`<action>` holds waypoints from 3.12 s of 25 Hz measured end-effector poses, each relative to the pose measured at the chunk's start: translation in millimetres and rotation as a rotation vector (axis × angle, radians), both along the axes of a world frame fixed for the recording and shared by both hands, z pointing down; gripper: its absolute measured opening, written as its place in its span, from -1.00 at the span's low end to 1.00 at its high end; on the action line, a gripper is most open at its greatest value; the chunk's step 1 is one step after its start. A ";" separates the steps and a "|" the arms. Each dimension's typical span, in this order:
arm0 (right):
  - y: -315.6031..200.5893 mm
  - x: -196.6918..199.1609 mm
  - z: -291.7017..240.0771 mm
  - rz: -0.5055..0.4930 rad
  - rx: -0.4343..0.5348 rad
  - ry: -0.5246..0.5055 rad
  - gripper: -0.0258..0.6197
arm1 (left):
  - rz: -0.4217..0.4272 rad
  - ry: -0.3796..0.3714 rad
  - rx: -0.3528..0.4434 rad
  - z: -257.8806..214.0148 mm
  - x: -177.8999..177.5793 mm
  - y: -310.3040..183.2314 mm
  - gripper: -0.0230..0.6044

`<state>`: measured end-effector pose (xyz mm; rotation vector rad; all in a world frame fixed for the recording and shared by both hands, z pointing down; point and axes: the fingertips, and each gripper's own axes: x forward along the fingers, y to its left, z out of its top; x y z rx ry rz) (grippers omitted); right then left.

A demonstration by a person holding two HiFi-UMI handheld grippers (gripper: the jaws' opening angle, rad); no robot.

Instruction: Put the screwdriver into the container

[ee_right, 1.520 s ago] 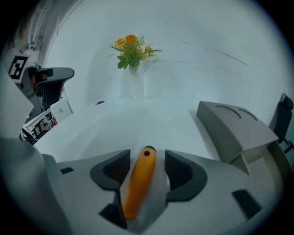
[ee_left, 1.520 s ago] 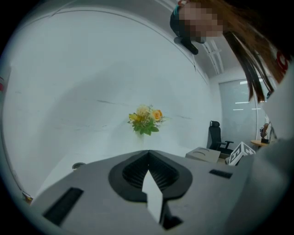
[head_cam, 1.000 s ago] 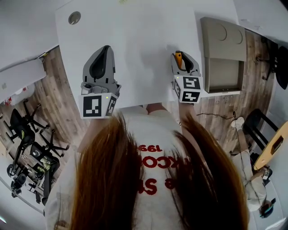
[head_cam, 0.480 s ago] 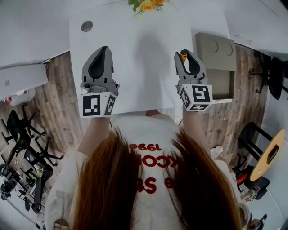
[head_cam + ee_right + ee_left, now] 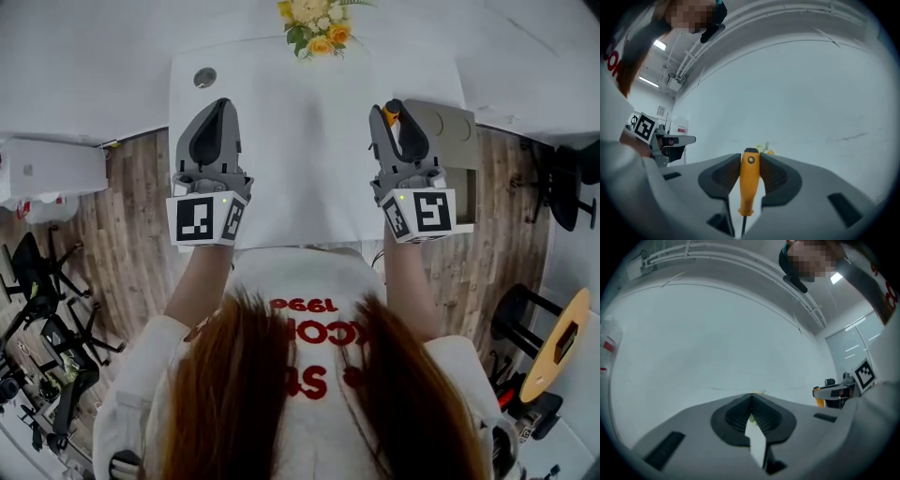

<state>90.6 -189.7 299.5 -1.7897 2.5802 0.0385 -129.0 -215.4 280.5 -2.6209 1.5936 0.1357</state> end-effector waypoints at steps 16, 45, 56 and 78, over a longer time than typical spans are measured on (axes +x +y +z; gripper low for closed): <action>74.5 102.9 -23.7 0.270 0.005 -0.104 -0.54 | 0.298 0.042 0.017 -7.4 125.3 12.5 -0.90; 114.7 178.9 148.1 0.308 -0.459 0.387 -0.54 | 0.474 -0.064 -0.164 69.9 228.2 32.5 -0.91; 105.0 184.3 259.8 0.106 -0.790 0.486 -0.53 | 0.433 -0.111 -0.219 95.1 222.7 28.3 -0.91; 76.2 208.8 148.8 0.309 -0.426 0.106 -0.91 | 0.348 -0.093 -0.174 76.6 214.8 8.5 -0.91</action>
